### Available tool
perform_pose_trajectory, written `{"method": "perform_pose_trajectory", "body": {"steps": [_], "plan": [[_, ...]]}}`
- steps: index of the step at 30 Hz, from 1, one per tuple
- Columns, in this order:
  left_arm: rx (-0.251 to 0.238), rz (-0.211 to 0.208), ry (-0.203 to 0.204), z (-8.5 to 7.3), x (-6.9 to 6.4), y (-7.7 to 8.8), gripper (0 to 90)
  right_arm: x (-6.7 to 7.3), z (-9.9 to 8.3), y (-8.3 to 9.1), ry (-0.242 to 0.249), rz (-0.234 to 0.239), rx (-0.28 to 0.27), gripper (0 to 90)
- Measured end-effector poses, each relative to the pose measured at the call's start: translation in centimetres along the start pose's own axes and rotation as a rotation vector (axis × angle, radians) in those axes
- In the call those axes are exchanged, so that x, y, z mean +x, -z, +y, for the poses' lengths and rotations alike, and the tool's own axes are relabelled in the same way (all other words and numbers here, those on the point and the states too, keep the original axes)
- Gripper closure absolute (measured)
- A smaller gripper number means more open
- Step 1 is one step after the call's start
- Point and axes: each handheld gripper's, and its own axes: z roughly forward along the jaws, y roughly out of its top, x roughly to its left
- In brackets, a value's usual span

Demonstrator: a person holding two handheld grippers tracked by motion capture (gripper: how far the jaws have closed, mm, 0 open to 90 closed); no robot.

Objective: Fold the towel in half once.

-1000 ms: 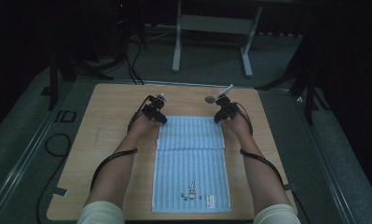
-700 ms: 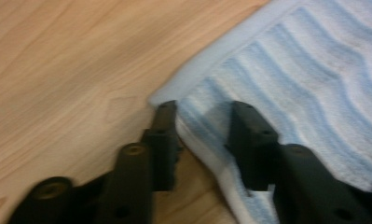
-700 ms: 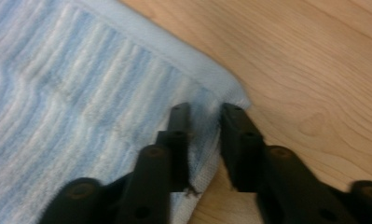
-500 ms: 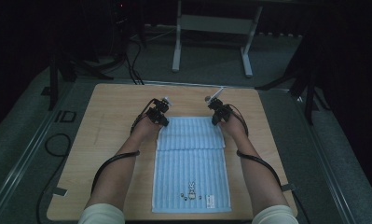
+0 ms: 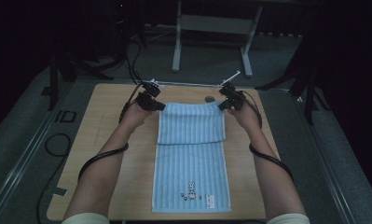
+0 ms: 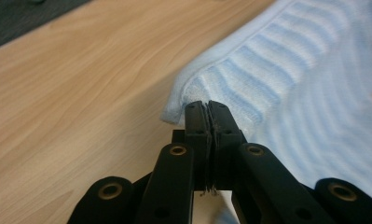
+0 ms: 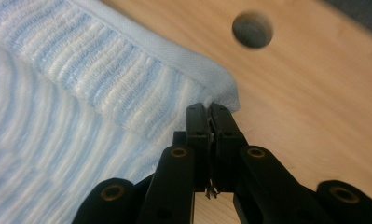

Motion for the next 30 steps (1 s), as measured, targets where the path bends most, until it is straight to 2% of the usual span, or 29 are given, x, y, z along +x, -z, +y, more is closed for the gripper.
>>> {"method": "perform_pose_trajectory", "body": {"steps": [3,6,9,10,13,14,17,18,19,21,25,27,28,29,30], "plan": [[-0.042,0.007,-0.036,0.4,-0.8,2.7,87.4,0.6,0.1,2.8,0.031,-0.006,-0.059,87.7],[-0.084,0.003,-0.052,0.0,-1.7,5.0,87.4,1.4,-0.4,5.7,0.058,-0.002,-0.129,87.7],[-0.105,-0.023,-0.074,-1.2,-2.8,6.6,87.4,2.5,-1.7,7.9,0.094,0.007,-0.174,87.6],[-0.106,-0.02,-0.084,-1.7,-3.3,7.0,87.4,2.8,-2.2,8.4,0.101,0.014,-0.182,87.7],[-0.108,-0.047,-0.102,-3.6,-4.6,7.4,87.4,3.8,-4.0,9.2,0.129,0.036,-0.2,87.6],[-0.102,-0.056,-0.111,-4.3,-5.1,7.5,87.4,4.1,-4.6,9.3,0.139,0.039,-0.2,87.6],[-0.116,-0.094,-0.108,-6.4,-6.3,7.7,87.3,4.9,-6.8,9.4,0.151,0.062,-0.21,87.6],[-0.125,-0.108,-0.095,-7.3,-6.8,7.8,87.3,5.2,-7.6,9.4,0.151,0.071,-0.213,87.6],[-0.117,-0.122,-0.096,-7.7,-7.0,7.7,87.3,5.6,-8.6,9.3,0.152,0.085,-0.218,87.5],[-0.109,-0.108,-0.109,-9.0,-7.8,7.5,87.3,6.2,-10.1,9.0,0.157,0.1,-0.215,87.6],[-0.076,-0.123,-0.115,-11.1,-9.0,6.6,87.3,7.5,-13.0,7.8,0.145,0.136,-0.21,87.5],[-0.066,-0.129,-0.109,-12.3,-9.6,6.0,87.3,8.2,-14.1,7.0,0.157,0.138,-0.183,87.5],[-0.042,-0.135,-0.119,-12.9,-9.9,5.6,87.3,8.5,-14.7,6.7,0.149,0.143,-0.181,87.5],[-0.037,-0.123,-0.126,-13.5,-10.2,5.3,87.3,8.7,-15.2,6.3,0.143,0.157,-0.177,87.5],[-0.029,-0.127,-0.12,-14.0,-10.4,5.0,87.3,9.0,-15.6,5.9,0.153,0.164,-0.16,87.5]]}}
